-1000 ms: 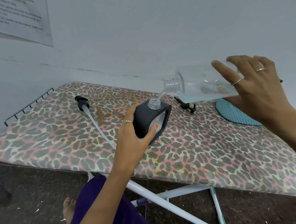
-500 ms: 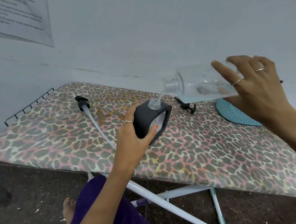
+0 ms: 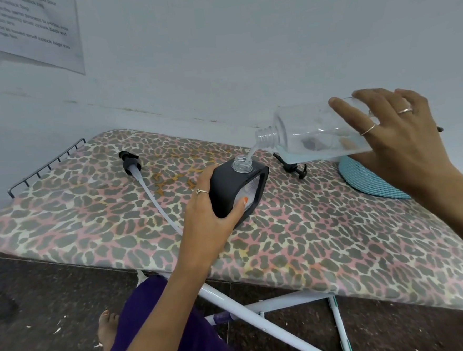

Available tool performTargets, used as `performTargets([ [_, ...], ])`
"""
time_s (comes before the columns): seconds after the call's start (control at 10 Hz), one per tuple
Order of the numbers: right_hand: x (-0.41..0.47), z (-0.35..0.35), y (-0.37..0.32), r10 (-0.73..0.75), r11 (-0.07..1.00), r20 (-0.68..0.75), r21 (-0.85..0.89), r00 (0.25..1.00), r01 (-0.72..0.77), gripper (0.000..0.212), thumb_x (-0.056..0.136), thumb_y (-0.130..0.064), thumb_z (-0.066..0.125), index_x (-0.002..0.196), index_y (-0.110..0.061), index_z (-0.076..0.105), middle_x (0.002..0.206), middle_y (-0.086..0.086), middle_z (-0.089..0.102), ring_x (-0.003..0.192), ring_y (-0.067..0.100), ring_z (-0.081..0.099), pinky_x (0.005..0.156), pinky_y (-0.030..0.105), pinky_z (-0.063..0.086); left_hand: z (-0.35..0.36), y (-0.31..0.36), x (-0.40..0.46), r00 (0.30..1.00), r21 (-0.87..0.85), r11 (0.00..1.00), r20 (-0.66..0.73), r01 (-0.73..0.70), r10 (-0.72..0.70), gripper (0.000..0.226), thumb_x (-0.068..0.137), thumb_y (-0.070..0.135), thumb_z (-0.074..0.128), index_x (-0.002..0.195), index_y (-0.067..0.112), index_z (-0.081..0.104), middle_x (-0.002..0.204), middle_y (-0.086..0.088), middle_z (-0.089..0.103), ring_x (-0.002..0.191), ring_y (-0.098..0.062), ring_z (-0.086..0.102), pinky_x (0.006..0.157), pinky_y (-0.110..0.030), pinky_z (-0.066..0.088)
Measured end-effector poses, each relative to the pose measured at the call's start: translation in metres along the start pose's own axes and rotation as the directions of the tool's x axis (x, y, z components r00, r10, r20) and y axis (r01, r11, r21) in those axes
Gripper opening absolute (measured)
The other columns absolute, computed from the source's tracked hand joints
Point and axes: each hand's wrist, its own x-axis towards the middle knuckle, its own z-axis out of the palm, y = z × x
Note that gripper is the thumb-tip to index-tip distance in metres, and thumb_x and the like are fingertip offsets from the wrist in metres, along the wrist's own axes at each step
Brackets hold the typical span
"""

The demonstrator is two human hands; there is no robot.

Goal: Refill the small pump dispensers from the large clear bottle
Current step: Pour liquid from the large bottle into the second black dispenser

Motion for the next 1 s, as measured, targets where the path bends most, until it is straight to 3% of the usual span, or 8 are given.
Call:
performTargets([
  [0.2, 0.0009, 0.0011, 0.0002, -0.009, 1.0, 0.01, -0.021, 1.0, 0.009, 0.082, 0.074, -0.02, 0.084, 0.142, -0.016, 0.04, 0.126, 0.027, 0.055, 0.113, 0.043, 0.054, 0.094, 0.056, 0.038, -0.0001, 0.0001, -0.0001, 1.0, 0.0, 1.0, -0.001, 0.007, -0.007, 0.065, 0.083, 0.029, 0.074, 0.136, 0.03, 0.037, 0.121, 0.005, 0.057, 0.108, -0.01, 0.055, 0.094, -0.025, 0.047],
  [0.5, 0.0024, 0.0002, 0.0005, -0.008, 1.0, 0.012, -0.014, 1.0, 0.008, 0.078, 0.077, -0.019, 0.082, 0.143, -0.015, 0.04, 0.127, 0.028, 0.055, 0.114, 0.044, 0.054, 0.094, 0.057, 0.038, -0.0001, 0.0005, -0.0012, 1.0, -0.006, 1.0, -0.001, 0.01, -0.01, 0.065, 0.083, 0.029, 0.074, 0.136, 0.031, 0.037, 0.119, 0.008, 0.056, 0.107, -0.007, 0.055, 0.091, -0.016, 0.045],
  [0.8, 0.0026, 0.0004, 0.0002, -0.018, 1.0, 0.012, -0.012, 1.0, 0.018, 0.074, 0.08, -0.02, 0.079, 0.143, -0.016, 0.04, 0.127, 0.027, 0.054, 0.115, 0.043, 0.053, 0.094, 0.057, 0.038, -0.001, 0.0002, 0.0002, 1.0, -0.003, 1.0, 0.0, 0.015, -0.015, 0.066, 0.083, 0.029, 0.074, 0.137, 0.029, 0.037, 0.123, 0.004, 0.056, 0.11, -0.011, 0.055, 0.095, -0.024, 0.047],
  [1.0, 0.0031, 0.0007, 0.0011, -0.025, 1.0, -0.002, -0.015, 1.0, 0.025, 0.07, 0.083, -0.018, 0.075, 0.143, -0.016, 0.041, 0.127, 0.027, 0.054, 0.114, 0.043, 0.053, 0.094, 0.057, 0.038, -0.0005, 0.0011, -0.0007, 1.0, -0.011, 1.0, -0.006, 0.014, -0.014, 0.065, 0.083, 0.028, 0.075, 0.136, 0.029, 0.038, 0.119, 0.008, 0.055, 0.108, -0.008, 0.054, 0.093, -0.02, 0.046],
])
